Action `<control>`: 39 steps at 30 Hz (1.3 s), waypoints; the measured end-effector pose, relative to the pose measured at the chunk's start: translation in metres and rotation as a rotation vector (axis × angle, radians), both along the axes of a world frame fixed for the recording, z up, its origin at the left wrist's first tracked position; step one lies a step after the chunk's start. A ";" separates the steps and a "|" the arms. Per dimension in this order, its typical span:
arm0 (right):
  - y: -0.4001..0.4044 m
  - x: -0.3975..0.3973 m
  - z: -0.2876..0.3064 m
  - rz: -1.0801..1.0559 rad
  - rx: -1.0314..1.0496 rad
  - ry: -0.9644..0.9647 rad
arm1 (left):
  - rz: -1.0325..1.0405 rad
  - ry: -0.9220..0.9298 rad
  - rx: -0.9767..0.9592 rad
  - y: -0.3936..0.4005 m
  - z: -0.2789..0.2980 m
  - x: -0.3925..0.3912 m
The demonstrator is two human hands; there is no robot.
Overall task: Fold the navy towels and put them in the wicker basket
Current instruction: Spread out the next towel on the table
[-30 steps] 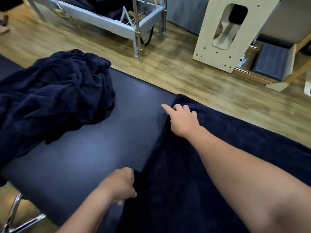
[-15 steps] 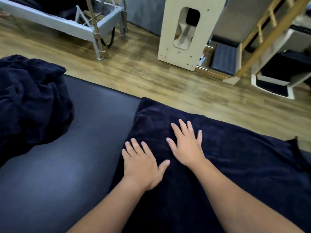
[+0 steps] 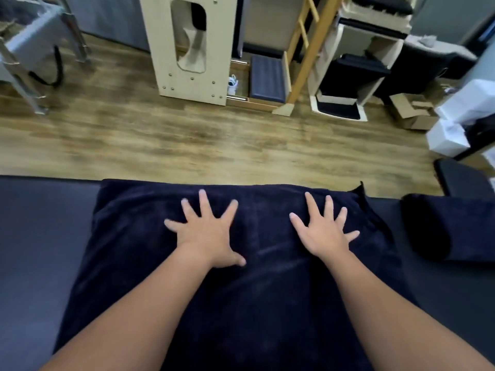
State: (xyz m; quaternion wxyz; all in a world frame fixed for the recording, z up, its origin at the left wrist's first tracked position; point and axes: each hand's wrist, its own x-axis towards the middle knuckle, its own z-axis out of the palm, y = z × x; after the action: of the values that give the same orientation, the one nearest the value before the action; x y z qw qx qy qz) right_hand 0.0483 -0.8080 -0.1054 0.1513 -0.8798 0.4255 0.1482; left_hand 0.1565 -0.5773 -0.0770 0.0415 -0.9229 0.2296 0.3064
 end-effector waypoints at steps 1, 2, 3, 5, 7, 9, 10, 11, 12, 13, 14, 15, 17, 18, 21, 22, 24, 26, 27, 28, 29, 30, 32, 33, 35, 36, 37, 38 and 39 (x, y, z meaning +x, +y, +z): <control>-0.009 0.000 0.000 0.005 0.009 -0.007 | -0.011 0.042 -0.007 -0.007 -0.002 -0.005; -0.020 -0.001 0.000 -0.003 0.019 -0.015 | -0.003 0.073 0.002 -0.014 -0.005 -0.008; -0.032 -0.001 0.000 -0.020 0.027 -0.021 | 0.015 0.086 0.016 -0.018 -0.006 -0.007; -0.054 -0.001 0.000 -0.074 0.035 -0.024 | 0.035 0.088 0.041 -0.024 -0.007 -0.005; -0.074 0.000 0.000 -0.141 0.028 -0.046 | 0.051 0.084 0.049 -0.026 -0.006 -0.003; -0.092 -0.002 0.000 -0.199 0.006 -0.117 | 0.056 0.076 0.061 -0.027 -0.006 -0.003; -0.100 -0.005 0.000 -0.216 -0.016 -0.178 | 0.057 0.074 0.066 -0.027 -0.006 -0.004; -0.106 -0.010 0.000 -0.226 -0.042 -0.241 | 0.058 0.072 0.065 -0.026 -0.006 -0.004; -0.111 -0.015 0.000 -0.246 -0.074 -0.297 | 0.056 0.069 0.064 -0.026 -0.006 -0.005; -0.117 -0.020 0.000 -0.287 -0.115 -0.330 | 0.053 0.065 0.064 -0.026 -0.006 -0.005; -0.123 -0.025 0.001 -0.350 -0.165 -0.336 | 0.052 0.059 0.065 -0.026 -0.007 -0.005; -0.127 -0.028 0.002 -0.419 -0.205 -0.322 | 0.053 0.054 0.067 -0.025 -0.007 -0.005; -0.134 -0.031 0.004 -0.475 -0.231 -0.299 | 0.059 0.053 0.067 -0.026 -0.007 -0.005; -0.138 -0.029 0.005 -0.454 -0.244 -0.313 | 0.061 0.055 0.069 -0.026 -0.007 -0.006; -0.149 -0.025 0.009 -0.396 -0.359 -0.437 | 0.062 0.044 0.067 -0.026 -0.007 -0.006; -0.152 -0.023 0.011 -0.420 -0.372 -0.445 | 0.061 0.033 0.064 -0.024 -0.007 -0.007; -0.154 -0.024 0.010 -0.457 -0.363 -0.391 | 0.047 0.002 0.061 -0.022 -0.007 -0.009; -0.141 -0.026 0.004 -0.316 -0.423 -0.346 | 0.030 -0.014 0.057 -0.020 -0.007 -0.009; -0.129 -0.029 0.003 -0.189 -0.453 -0.335 | 0.027 -0.015 0.056 -0.020 -0.008 -0.010; -0.113 -0.033 0.002 -0.051 -0.455 -0.322 | 0.029 -0.013 0.056 -0.021 -0.007 -0.010; -0.095 -0.038 0.000 0.076 -0.427 -0.310 | 0.036 -0.012 0.055 -0.021 -0.007 -0.011; -0.074 -0.045 -0.001 0.166 -0.379 -0.293 | 0.042 -0.010 0.053 -0.021 -0.006 -0.012; -0.036 -0.062 -0.006 0.261 -0.261 -0.219 | 0.054 -0.008 0.031 -0.020 -0.006 -0.013; -0.024 -0.071 -0.009 0.296 -0.200 -0.160 | 0.068 -0.006 0.015 -0.020 -0.006 -0.014; -0.019 -0.091 -0.016 0.283 -0.112 -0.086 | 0.111 -0.009 -0.022 -0.016 -0.006 -0.020; -0.024 -0.099 -0.017 0.209 -0.089 -0.078 | 0.134 -0.022 -0.051 -0.015 -0.006 -0.023; -0.029 -0.108 -0.016 0.103 -0.077 -0.073 | 0.146 -0.052 -0.081 -0.013 -0.006 -0.030; -0.032 -0.116 -0.013 0.008 -0.080 -0.067 | 0.139 -0.106 -0.106 -0.012 -0.006 -0.038; -0.030 -0.124 -0.012 -0.052 -0.100 -0.057 | 0.116 -0.179 -0.121 -0.010 -0.007 -0.047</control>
State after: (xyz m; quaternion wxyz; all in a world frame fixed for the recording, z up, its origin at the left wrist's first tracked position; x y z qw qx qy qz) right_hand -0.0753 -0.8378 -0.1173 0.1229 -0.8787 0.4507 0.0977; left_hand 0.1091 -0.5874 -0.0840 -0.0116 -0.9591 0.1890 0.2104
